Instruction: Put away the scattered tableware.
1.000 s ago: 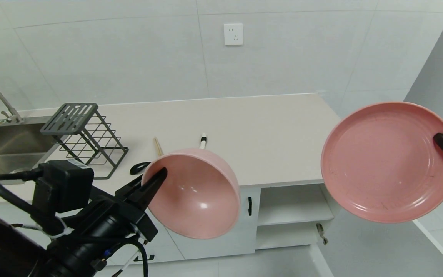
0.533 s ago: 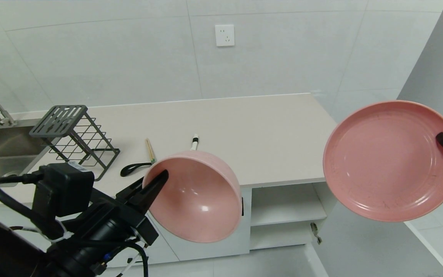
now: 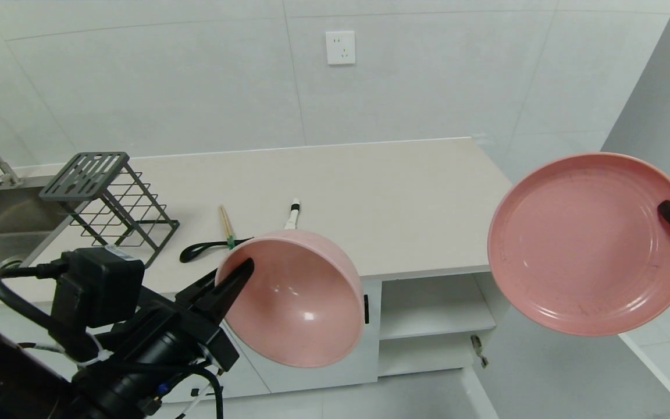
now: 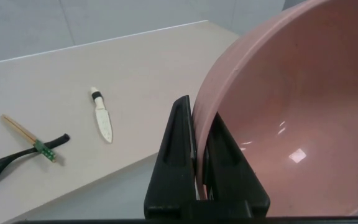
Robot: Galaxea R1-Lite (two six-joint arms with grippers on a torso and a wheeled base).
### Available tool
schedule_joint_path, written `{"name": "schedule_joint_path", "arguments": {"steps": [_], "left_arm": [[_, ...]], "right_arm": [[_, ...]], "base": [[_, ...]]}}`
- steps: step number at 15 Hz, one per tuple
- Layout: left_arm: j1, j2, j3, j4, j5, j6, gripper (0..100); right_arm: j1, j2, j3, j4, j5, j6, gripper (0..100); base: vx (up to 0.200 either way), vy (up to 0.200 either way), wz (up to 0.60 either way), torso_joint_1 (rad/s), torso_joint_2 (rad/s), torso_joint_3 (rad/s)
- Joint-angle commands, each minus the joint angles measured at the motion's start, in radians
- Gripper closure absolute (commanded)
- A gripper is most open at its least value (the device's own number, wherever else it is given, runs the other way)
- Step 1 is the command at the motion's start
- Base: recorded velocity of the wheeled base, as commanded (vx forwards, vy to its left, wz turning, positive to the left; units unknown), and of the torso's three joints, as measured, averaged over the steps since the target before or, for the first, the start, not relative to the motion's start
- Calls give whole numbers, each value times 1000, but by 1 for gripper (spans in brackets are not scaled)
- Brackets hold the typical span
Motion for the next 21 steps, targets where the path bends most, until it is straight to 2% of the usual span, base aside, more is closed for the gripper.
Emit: {"name": "schedule_joint_path", "arguments": {"steps": [1, 16, 21], "left_arm": [[0, 2, 0, -1, 1, 0, 100], [0, 3, 20, -1, 2, -9, 100], [0, 5, 24, -1, 1, -9, 100]], "right_arm": [[0, 1, -1, -1, 1, 0, 100], [0, 10, 1, -38, 1, -5, 100], [0, 24, 10, -44, 1, -5, 100]], "base": [[0, 0, 0, 0, 0, 0], [0, 0, 0, 0, 0, 0], [0, 0, 0, -151, 302, 149]]}}
